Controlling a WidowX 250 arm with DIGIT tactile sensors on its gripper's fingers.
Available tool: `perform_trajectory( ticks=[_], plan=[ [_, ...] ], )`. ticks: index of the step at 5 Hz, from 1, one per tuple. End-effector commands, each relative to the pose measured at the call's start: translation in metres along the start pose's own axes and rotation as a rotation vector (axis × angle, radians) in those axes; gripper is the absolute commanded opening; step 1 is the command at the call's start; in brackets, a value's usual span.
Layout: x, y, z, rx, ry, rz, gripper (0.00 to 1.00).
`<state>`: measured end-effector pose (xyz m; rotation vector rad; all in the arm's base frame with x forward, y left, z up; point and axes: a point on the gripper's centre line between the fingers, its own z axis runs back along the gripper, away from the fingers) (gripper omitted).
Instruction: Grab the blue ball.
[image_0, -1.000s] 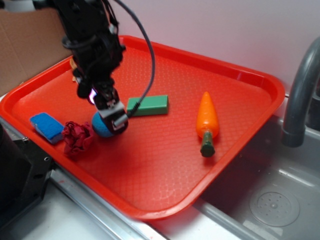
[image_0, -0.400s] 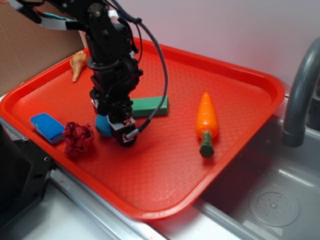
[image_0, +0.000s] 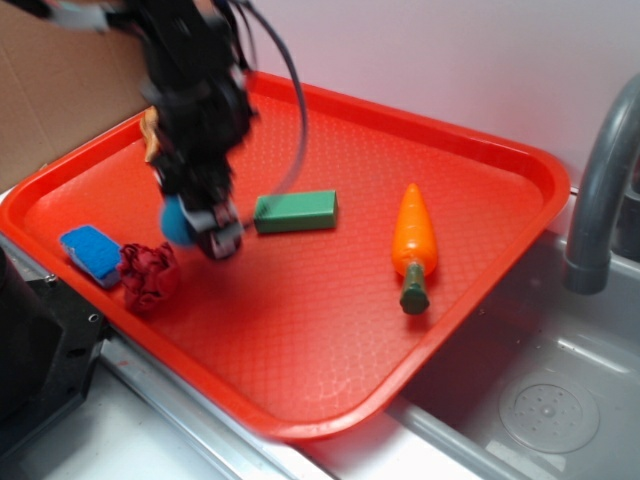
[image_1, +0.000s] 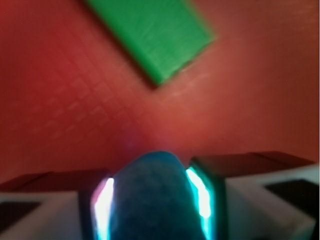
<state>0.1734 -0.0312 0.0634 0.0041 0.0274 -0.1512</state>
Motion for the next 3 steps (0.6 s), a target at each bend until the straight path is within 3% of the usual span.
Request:
perform_trajectory(
  ticks=[1, 3],
  plan=[
    [-0.004, 0.039, 0.066, 0.062, -0.132, 0.148, 0.0],
    [0.0, 0.079, 0.09, 0.093, -0.219, 0.254, 0.0]
  ],
)
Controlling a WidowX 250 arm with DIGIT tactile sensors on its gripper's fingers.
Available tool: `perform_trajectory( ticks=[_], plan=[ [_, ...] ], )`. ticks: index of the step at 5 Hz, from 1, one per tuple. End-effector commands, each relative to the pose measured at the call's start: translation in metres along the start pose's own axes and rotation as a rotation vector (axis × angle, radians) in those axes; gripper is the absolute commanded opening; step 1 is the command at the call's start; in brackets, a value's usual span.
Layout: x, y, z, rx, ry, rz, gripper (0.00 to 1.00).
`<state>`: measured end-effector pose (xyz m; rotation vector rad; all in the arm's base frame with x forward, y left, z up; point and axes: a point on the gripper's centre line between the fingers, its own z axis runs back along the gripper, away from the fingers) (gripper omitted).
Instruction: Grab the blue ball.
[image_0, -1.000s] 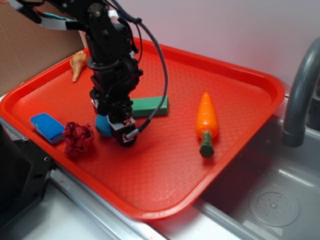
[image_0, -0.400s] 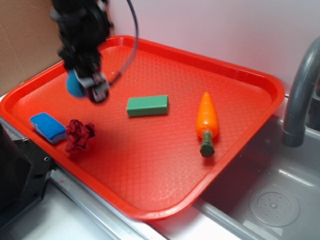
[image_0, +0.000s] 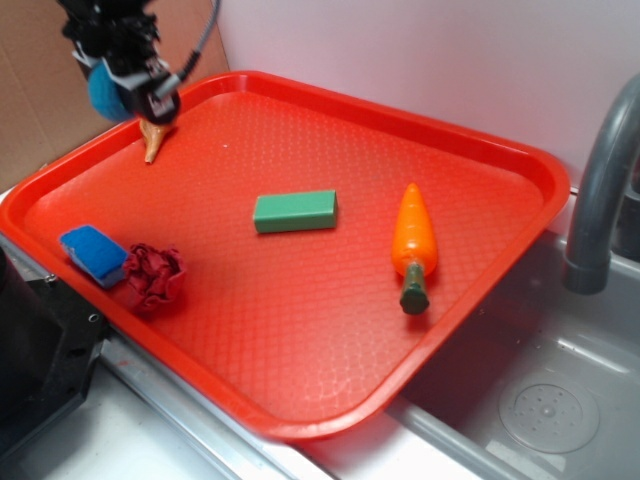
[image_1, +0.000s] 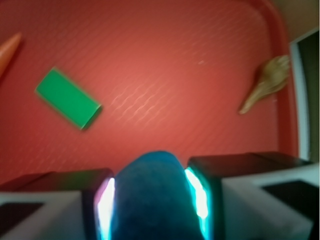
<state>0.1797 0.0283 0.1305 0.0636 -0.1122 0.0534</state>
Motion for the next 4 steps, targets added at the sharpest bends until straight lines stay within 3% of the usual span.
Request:
perform_trajectory(
  ticks=[1, 3, 4],
  plan=[
    [0.013, 0.038, 0.031, -0.005, -0.062, 0.106, 0.0],
    [0.005, 0.044, 0.042, 0.006, -0.064, 0.128, 0.0],
    [0.004, 0.045, 0.039, 0.017, -0.003, 0.134, 0.0]
  ],
)
